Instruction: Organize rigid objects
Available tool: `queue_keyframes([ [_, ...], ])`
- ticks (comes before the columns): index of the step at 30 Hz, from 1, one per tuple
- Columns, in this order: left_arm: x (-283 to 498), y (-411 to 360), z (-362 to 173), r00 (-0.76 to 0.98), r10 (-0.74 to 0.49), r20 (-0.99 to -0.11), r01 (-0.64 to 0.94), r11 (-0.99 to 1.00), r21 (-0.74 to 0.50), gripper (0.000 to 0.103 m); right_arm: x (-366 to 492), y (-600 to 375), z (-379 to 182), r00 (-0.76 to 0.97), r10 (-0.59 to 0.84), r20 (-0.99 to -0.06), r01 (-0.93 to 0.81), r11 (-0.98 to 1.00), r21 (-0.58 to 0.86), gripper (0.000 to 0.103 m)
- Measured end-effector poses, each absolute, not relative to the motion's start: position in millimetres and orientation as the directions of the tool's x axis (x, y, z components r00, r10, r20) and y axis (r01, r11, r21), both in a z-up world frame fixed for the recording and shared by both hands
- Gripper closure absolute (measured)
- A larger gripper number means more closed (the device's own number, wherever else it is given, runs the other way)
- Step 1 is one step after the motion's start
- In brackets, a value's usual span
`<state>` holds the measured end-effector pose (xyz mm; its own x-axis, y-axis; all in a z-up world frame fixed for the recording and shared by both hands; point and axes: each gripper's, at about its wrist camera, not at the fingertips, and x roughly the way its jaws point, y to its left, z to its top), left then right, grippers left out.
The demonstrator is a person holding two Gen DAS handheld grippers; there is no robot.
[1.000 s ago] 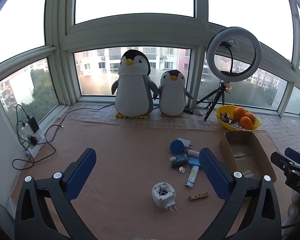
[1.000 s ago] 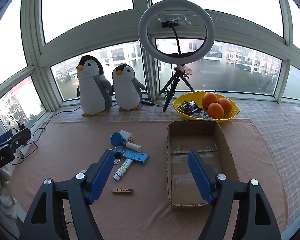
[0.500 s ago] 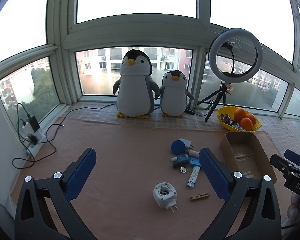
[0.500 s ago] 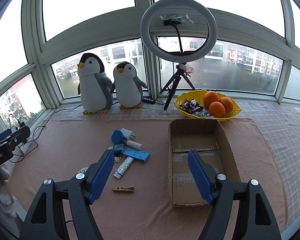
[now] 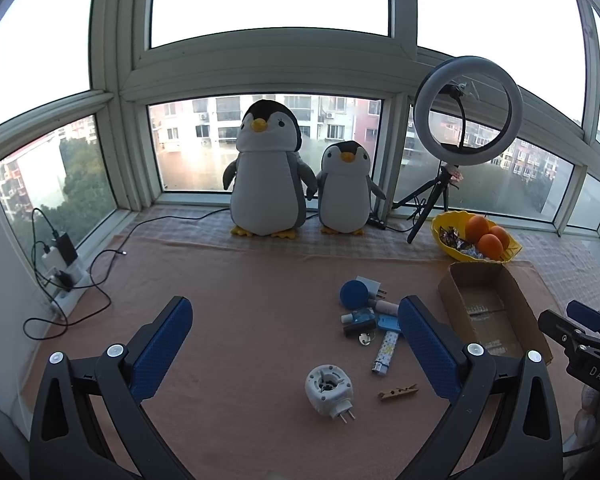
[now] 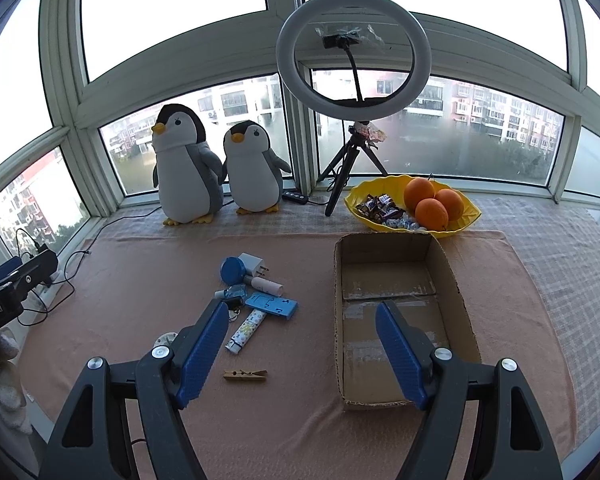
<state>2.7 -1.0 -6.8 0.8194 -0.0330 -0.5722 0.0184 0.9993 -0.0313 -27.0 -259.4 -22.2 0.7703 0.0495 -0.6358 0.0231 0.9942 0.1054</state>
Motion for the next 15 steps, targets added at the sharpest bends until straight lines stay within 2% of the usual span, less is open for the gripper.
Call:
queue_keyframes([
  [15, 1.9, -1.9, -7.5, 0.820, -0.031, -0.572, 0.016, 0.999, -0.030, 0.001, -27.4, -257.5, -21.9, 0.766, 0.052, -0.640, 0.018, 0.995, 0.103, 0.031],
])
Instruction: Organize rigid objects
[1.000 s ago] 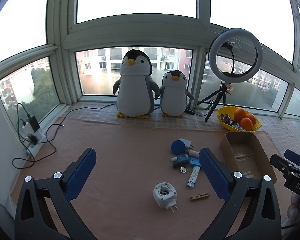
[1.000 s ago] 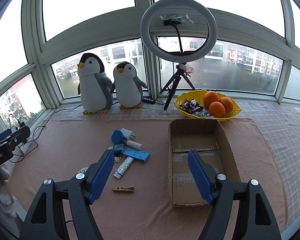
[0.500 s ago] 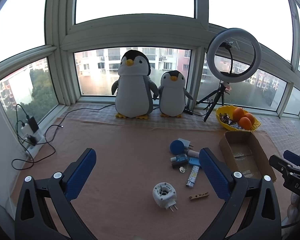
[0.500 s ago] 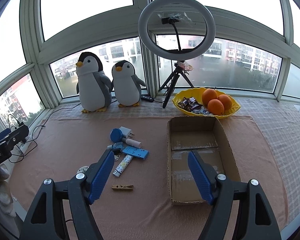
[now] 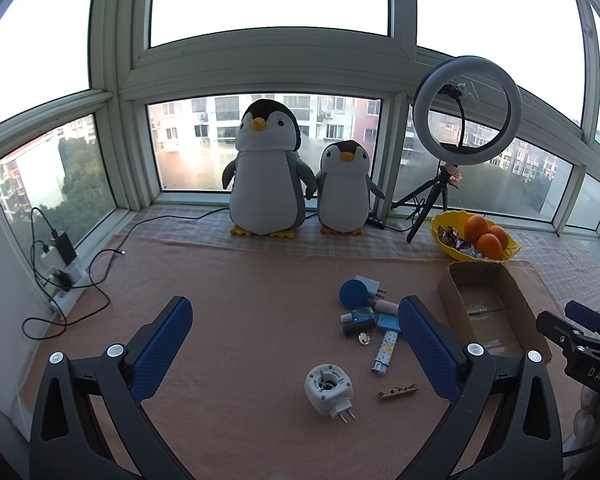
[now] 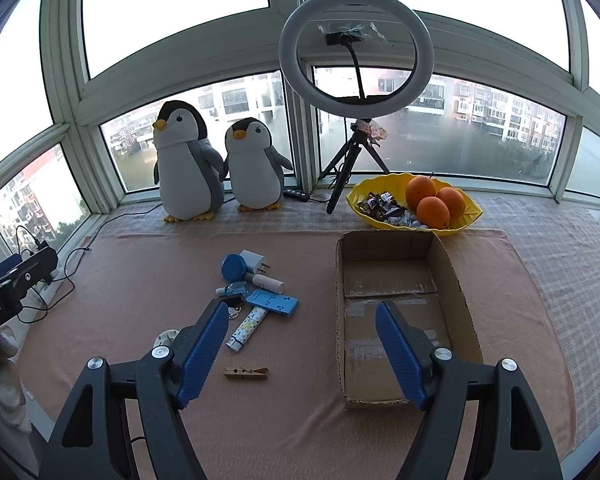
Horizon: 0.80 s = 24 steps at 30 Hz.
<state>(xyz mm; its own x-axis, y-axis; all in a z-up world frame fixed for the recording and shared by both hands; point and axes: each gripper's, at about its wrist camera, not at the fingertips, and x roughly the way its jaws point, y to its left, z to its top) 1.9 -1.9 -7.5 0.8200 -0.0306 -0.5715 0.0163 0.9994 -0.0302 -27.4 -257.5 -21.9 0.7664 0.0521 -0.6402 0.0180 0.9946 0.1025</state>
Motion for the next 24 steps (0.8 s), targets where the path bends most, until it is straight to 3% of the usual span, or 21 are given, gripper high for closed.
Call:
queue_keyframes([
  [24, 1.1, -2.5, -7.9, 0.820, -0.039, -0.571, 0.026, 0.999, -0.031, 0.001, -24.9, -256.8, -24.2, 0.758, 0.057, -0.650, 0.022, 0.993, 0.113, 0.031],
])
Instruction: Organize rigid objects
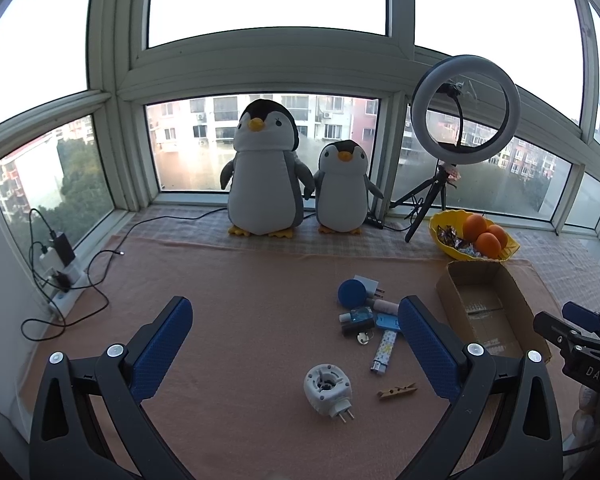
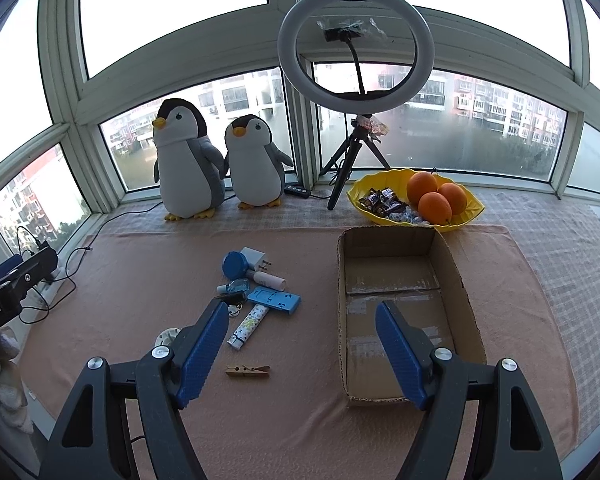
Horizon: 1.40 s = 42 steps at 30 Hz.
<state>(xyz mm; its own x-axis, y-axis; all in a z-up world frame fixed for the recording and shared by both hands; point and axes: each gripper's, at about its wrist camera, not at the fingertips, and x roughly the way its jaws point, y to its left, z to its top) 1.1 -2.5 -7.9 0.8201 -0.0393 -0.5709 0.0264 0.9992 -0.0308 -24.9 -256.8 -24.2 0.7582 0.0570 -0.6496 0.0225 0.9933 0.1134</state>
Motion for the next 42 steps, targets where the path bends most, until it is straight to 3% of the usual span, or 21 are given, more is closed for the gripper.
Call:
queue_keyframes([
  [22, 9.7, 1.5, -21.8, 0.798, -0.025, -0.602, 0.014, 1.000, -0.023, 0.001, -21.2, -269.6, -34.5, 0.740, 0.046, -0.671, 0.047, 0.992, 0.120, 0.031],
  [42, 26.4, 14.8, -60.6, 0.730, 0.031, -0.683, -0.026, 1.000, 0.018, 0.001, -16.9, -382.2, -70.5, 0.664, -0.073, -0.744, 0.234, 0.966, 0.114, 0.031],
])
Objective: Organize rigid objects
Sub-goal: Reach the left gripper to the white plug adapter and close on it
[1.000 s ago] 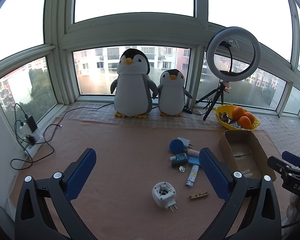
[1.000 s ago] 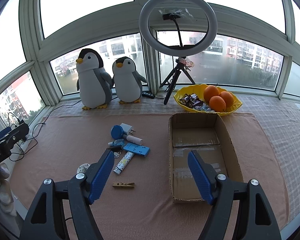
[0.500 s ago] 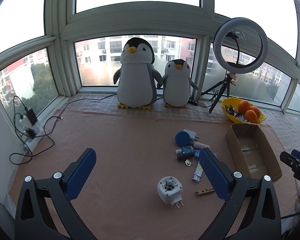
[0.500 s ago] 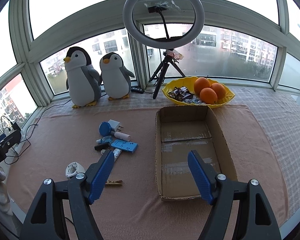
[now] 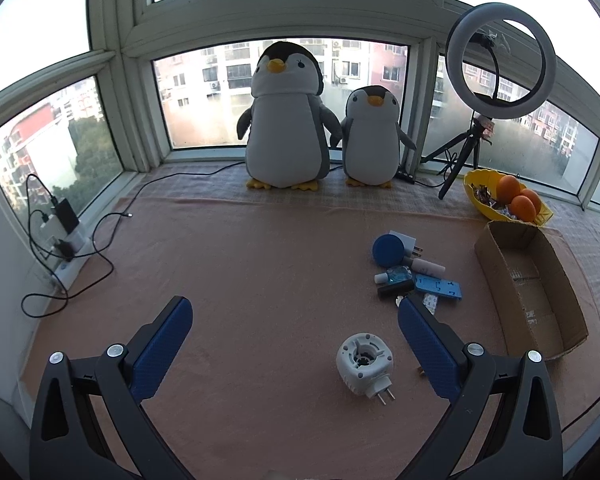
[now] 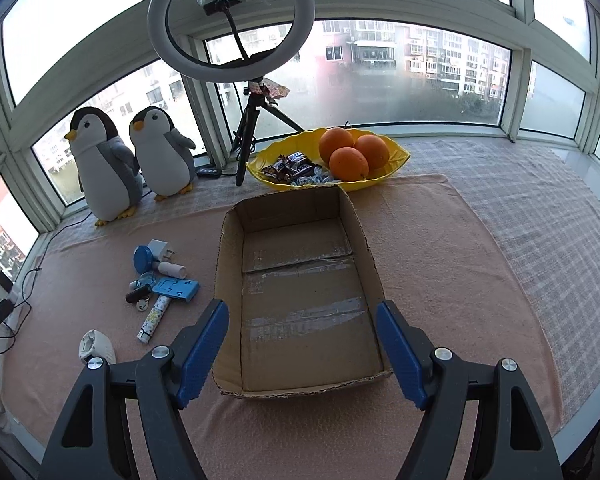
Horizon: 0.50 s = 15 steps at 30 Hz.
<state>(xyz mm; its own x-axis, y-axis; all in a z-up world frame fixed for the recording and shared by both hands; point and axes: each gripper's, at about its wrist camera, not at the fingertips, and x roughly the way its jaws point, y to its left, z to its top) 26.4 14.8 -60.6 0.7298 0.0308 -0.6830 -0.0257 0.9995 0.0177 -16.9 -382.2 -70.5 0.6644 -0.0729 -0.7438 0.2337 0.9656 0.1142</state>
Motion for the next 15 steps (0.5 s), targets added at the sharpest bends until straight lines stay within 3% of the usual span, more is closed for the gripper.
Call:
queue_keyframes([
  [11, 38.3, 27.6, -100.3, 0.644, 0.044, -0.764, -0.031, 0.999, 0.032, 0.001, -0.5, -423.9, -127.3, 0.540, -0.088, -0.837, 0.257, 0.964, 0.064, 0.031],
  [15, 44.0, 33.1, -115.9, 0.600, 0.030, -0.800, -0.033, 0.999, 0.012, 0.001, 6.2, -435.2, -142.4, 0.509, -0.077, -0.857, 0.275, 0.958, 0.078, 0.039],
])
